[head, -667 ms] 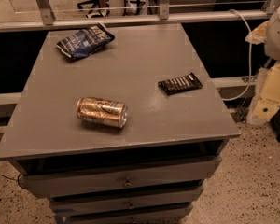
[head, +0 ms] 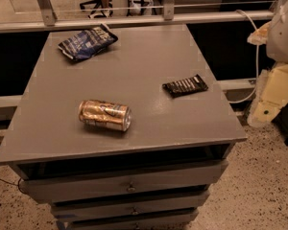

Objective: Place orange can upright

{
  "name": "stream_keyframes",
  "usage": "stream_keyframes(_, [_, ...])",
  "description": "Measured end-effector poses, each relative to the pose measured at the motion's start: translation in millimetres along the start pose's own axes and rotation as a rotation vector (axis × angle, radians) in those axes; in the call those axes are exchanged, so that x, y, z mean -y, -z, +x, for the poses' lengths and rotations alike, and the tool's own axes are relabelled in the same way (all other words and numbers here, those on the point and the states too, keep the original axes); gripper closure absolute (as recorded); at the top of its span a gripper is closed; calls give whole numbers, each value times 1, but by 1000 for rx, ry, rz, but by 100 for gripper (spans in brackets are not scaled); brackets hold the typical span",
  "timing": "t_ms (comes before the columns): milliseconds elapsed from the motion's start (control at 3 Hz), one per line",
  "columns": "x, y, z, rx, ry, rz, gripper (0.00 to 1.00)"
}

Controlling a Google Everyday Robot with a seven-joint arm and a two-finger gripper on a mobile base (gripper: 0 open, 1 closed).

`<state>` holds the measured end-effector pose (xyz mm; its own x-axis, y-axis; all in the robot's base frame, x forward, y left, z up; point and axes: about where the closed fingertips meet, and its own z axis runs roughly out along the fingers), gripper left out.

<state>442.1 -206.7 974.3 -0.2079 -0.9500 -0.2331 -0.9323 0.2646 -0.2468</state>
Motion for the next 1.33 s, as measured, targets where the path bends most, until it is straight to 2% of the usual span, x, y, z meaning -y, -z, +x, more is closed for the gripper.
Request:
stream_keyframes(333, [0, -30, -40, 85, 15, -41, 0])
stream_keyframes(667, [2, -73, -104, 186, 38, -101, 0])
stream_keyframes(1000, [4, -107, -165, 260, 40, -155, 0])
stream_keyframes(1333, [0, -131, -215, 295, 13, -219, 0])
